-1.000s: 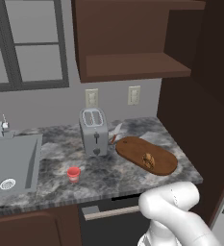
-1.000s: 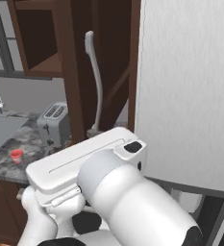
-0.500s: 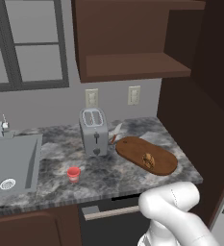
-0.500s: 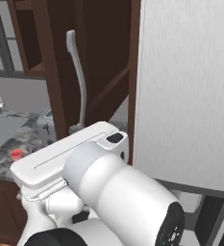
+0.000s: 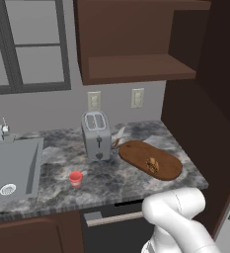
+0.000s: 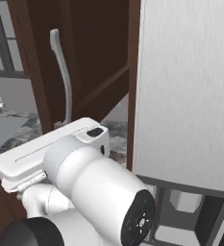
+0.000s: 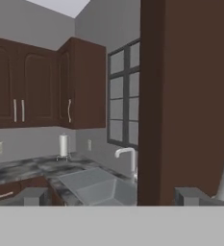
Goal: Pick the bread, place it on the cutting board, pick the jam, place it on the counter, and close the cabinet.
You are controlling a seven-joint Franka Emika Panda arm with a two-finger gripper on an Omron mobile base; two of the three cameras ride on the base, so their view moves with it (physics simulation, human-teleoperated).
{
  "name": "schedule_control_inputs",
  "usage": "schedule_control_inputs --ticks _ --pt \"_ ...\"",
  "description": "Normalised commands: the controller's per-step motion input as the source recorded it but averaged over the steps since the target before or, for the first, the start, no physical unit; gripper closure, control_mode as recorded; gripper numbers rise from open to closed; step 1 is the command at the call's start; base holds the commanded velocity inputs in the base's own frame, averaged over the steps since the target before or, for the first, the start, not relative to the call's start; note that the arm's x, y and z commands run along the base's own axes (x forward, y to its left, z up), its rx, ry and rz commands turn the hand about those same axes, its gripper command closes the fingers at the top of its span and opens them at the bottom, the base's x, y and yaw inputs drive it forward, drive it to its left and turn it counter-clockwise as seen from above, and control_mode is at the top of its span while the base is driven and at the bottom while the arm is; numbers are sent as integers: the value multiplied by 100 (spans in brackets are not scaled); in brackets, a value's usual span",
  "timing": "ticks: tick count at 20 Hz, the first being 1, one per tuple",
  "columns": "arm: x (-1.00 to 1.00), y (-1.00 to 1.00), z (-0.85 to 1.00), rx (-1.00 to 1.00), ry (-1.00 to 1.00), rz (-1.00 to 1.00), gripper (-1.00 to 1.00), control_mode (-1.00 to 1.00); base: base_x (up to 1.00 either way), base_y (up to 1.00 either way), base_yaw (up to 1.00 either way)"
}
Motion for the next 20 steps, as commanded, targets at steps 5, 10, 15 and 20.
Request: schedule_control_inputs --ticks 5,10,15,20 --pt "24 23 0 0 0 0 -100 -100 0 0 0" --pt "28 25 0 0 0 0 -100 -100 0 0 0" --pt "26 25 0 0 0 0 -100 -100 0 0 0" --pt "25 28 0 0 0 0 -100 -100 0 0 0"
